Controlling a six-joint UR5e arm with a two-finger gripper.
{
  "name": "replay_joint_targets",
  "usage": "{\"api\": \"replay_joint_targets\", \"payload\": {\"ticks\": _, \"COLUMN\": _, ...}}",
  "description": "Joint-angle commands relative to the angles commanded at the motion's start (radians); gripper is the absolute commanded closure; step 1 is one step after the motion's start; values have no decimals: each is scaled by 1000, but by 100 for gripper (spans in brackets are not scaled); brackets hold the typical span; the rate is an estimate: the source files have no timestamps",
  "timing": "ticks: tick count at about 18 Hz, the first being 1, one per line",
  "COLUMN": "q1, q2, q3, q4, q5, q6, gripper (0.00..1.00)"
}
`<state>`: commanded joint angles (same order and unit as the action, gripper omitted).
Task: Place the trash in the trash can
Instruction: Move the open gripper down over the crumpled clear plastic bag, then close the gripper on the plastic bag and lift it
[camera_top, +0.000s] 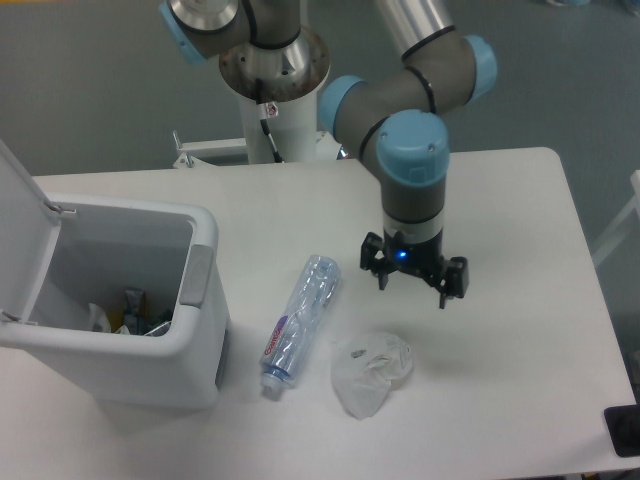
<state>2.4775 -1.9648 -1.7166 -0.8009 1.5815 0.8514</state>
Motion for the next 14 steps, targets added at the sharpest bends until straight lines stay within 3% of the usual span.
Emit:
{"api": "replay_joint_targets", "payload": {"ticks": 5, "q1": -45, "q2": -104, "q3": 72, "q4": 28, "q5": 8, "q6": -6, "gripper": 0}}
{"api": "replay_joint_targets", "payload": {"ticks": 9, "q1": -68, "q2": -143, "q3": 74, "q4": 40, "q5": 61, "q6": -8, "gripper": 1}}
{"api": "replay_joint_targets", "payload": {"ticks": 14, "q1": -88, "q2": -158, "q3": 84, "q4": 43, "q5": 101, "q6": -43, "gripper": 56}}
